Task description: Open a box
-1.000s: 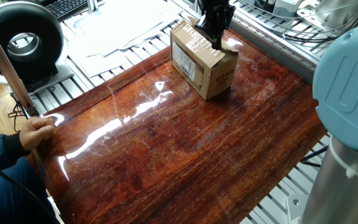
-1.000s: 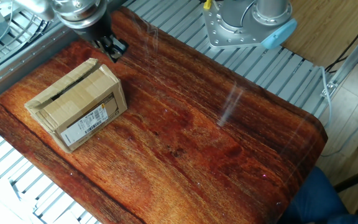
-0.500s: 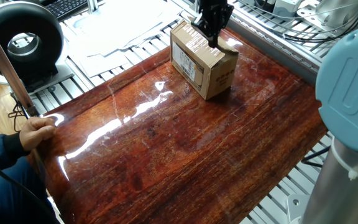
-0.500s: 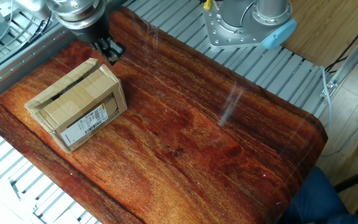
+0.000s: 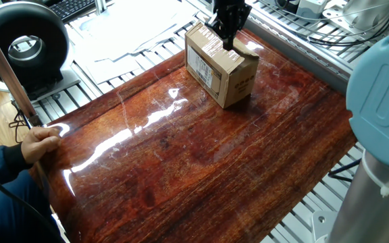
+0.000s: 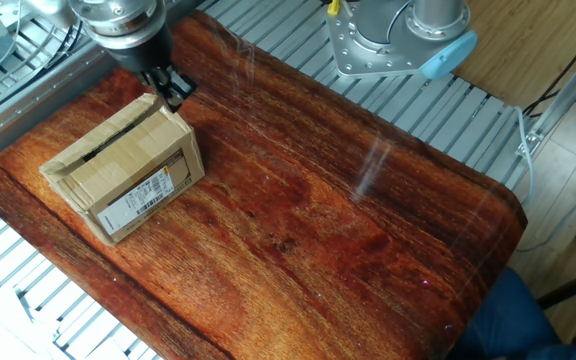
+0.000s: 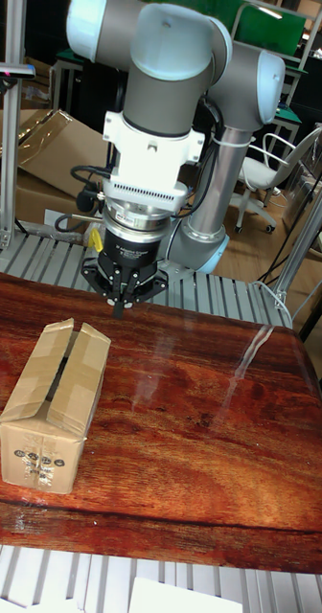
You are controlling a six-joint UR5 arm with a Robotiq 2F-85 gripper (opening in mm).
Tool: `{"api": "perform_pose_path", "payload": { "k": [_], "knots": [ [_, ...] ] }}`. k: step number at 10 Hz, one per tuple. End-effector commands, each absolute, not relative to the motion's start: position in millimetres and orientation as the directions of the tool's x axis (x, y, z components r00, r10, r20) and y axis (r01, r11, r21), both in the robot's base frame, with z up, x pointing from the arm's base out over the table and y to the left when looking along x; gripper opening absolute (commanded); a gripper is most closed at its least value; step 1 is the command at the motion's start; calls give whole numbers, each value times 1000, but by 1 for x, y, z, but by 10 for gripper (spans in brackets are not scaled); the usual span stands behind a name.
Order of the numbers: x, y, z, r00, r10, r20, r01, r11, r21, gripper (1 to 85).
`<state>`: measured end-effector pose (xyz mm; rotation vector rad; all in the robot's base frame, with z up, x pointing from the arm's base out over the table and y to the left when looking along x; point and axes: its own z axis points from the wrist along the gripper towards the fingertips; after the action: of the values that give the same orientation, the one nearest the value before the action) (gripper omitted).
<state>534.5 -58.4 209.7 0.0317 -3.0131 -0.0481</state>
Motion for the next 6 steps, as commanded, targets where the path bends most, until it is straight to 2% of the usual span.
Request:
{"api": "perform_pose_path", "payload": {
  "k": [1, 4, 6],
  "knots": [
    [537, -51, 211, -988, -105, 112, -97, 993, 74, 10],
    [547, -91, 200, -986, -115, 124, -120, 992, -29, 10],
    [545, -88, 202, -987, -88, 132, -91, 996, -18, 10]
  ]
}}
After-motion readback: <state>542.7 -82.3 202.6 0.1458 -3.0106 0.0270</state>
